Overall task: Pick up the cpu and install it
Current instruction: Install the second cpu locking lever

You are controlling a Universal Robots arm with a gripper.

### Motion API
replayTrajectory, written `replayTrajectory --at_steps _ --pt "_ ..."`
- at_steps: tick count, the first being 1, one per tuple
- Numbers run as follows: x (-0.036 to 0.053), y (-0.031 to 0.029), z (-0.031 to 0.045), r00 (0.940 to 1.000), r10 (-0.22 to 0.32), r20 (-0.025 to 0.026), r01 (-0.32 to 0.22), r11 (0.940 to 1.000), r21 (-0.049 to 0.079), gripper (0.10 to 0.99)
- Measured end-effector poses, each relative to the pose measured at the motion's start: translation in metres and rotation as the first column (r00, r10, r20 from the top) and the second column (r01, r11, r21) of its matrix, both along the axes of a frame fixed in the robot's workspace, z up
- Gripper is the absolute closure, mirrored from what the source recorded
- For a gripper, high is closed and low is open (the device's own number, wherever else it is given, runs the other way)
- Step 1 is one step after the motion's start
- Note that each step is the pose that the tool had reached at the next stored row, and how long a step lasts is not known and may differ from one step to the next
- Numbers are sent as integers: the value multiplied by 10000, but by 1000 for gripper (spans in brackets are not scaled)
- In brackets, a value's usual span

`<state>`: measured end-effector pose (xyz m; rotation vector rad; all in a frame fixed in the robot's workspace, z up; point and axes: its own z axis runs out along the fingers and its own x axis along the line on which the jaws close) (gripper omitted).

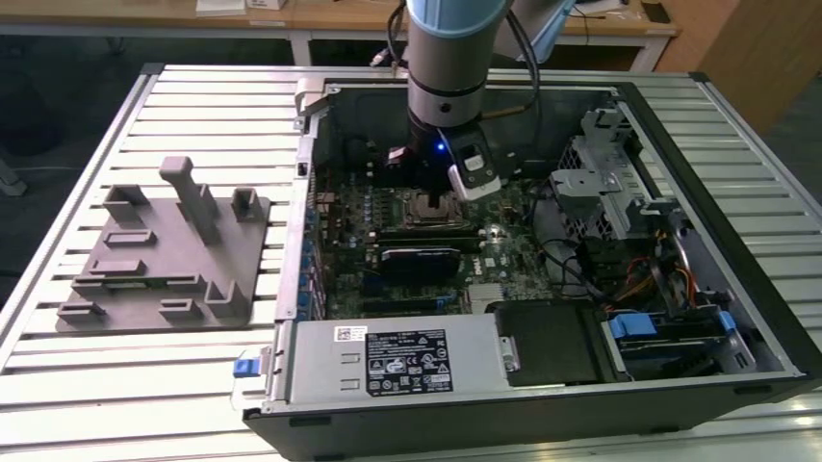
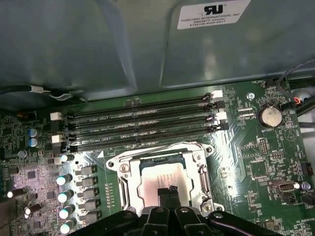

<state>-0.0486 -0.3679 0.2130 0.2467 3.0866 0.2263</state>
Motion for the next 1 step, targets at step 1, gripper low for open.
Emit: replayTrajectory --at_steps 1 --pt "0 0 0 10000 0 0 0 10000 0 980"
